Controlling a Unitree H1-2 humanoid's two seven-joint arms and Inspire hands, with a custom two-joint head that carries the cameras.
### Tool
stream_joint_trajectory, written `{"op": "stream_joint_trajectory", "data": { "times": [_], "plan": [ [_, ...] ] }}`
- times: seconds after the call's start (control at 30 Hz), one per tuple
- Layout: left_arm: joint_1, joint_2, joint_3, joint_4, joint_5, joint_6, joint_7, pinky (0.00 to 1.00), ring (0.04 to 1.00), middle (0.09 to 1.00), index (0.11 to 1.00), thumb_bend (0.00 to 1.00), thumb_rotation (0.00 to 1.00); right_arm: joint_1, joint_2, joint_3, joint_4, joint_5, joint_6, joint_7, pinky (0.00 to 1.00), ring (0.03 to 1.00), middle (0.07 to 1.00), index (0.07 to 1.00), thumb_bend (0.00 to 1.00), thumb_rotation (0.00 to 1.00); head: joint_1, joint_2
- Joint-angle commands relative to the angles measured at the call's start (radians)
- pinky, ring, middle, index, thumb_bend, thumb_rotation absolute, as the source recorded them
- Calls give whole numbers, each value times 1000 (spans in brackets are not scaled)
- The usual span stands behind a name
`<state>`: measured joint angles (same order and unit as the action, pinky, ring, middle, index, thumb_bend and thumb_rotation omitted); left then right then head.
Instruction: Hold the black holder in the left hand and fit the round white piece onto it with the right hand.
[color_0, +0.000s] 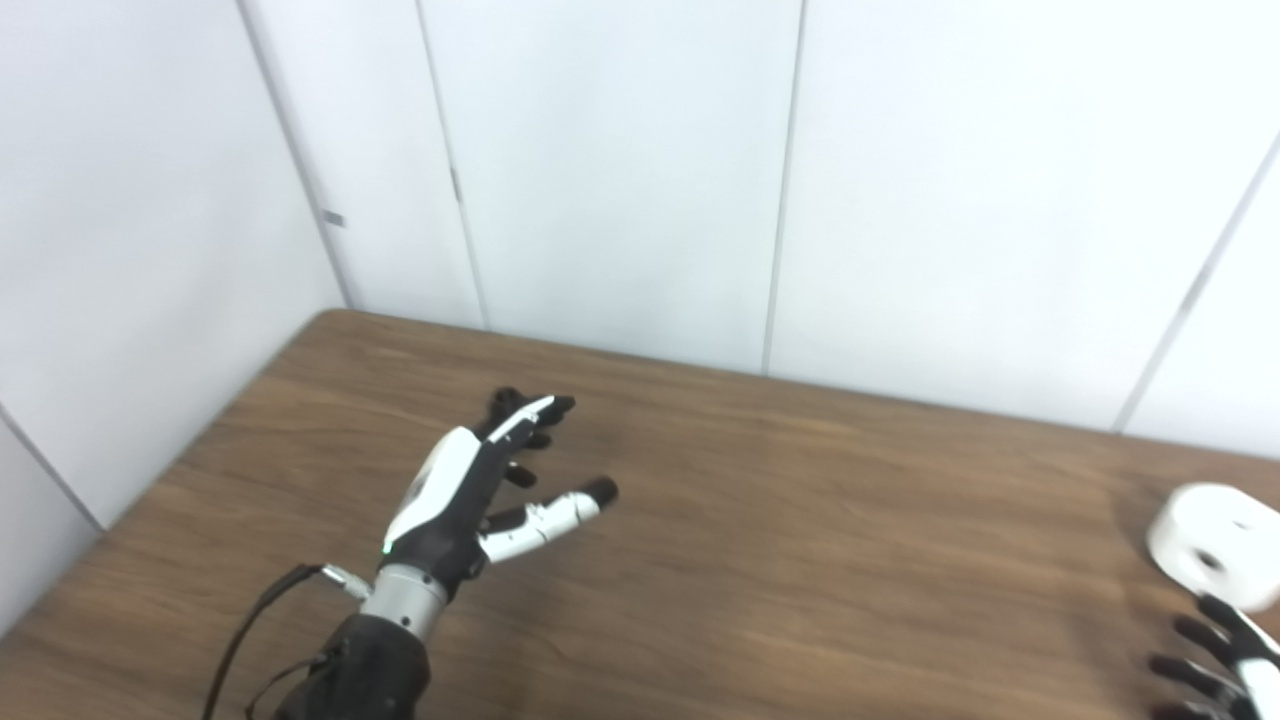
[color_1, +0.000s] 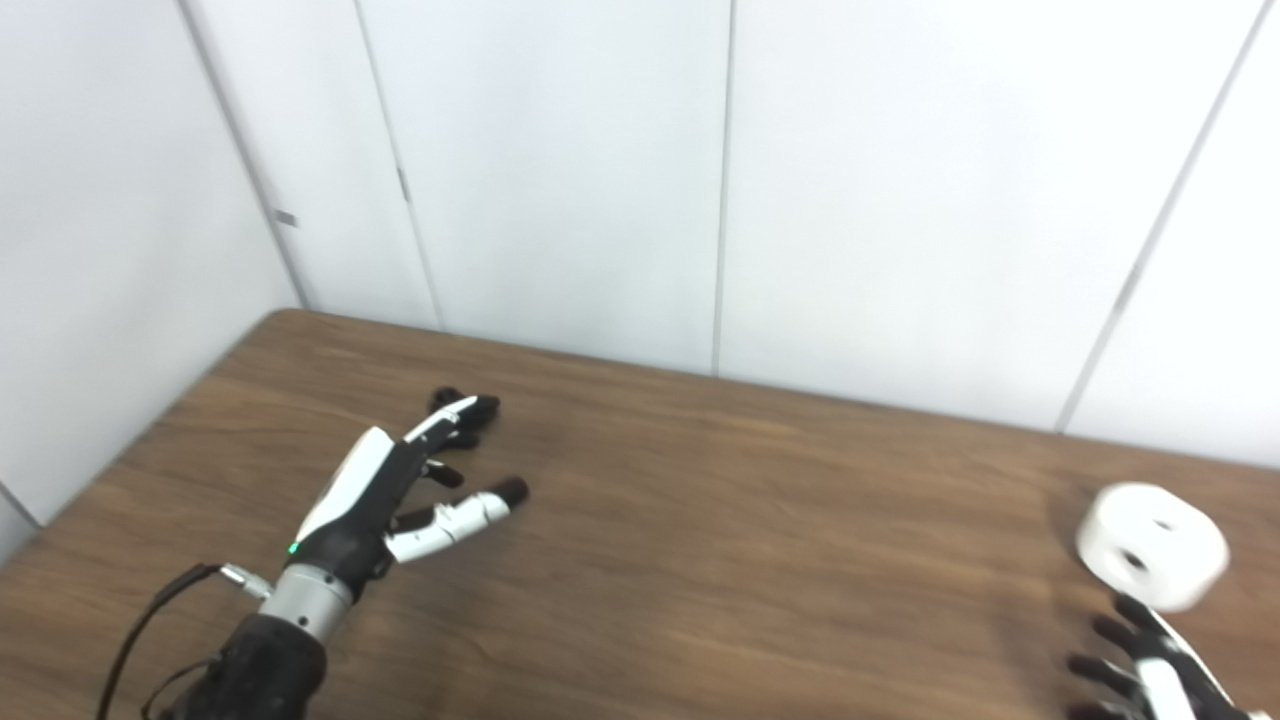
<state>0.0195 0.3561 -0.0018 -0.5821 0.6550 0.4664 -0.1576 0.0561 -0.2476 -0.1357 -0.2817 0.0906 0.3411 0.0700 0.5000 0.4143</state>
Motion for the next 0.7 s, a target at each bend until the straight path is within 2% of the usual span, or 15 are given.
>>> {"op": "stream_joint_trajectory", "data": {
  "times": [0.0, 0.23, 0.37, 0.5, 0.67],
  "plan": [
    [-88, 115, 16, -42, 441, -9, 25, 984, 971, 960, 937, 951, 642, -5, -2, -3, 50, -36, -31, -21, 536, 745, 868, 887, 569, 855, 12, -5],
    [-144, 116, 39, 128, 545, -5, 42, 1000, 1000, 997, 984, 1000, 697, -18, -10, -11, 105, -22, -63, -17, 547, 752, 892, 908, 571, 842, 112, -53],
    [-185, 84, 77, 248, 592, 2, 4, 1000, 1000, 1000, 999, 1000, 700, -23, -8, -26, 116, 4, -56, -11, 547, 756, 890, 904, 581, 828, 168, -76],
    [-213, 64, 95, 327, 624, 3, 2, 1000, 1000, 1000, 1000, 1000, 669, -28, -17, -35, 138, 18, -61, -3, 558, 764, 895, 893, 526, 803, 205, -86],
    [-247, 64, 115, 428, 601, 2, 6, 1000, 1000, 1000, 1000, 1000, 653, -28, -26, -51, 170, 43, -90, 16, 532, 763, 895, 906, 544, 797, 211, -79]
  ]
}}
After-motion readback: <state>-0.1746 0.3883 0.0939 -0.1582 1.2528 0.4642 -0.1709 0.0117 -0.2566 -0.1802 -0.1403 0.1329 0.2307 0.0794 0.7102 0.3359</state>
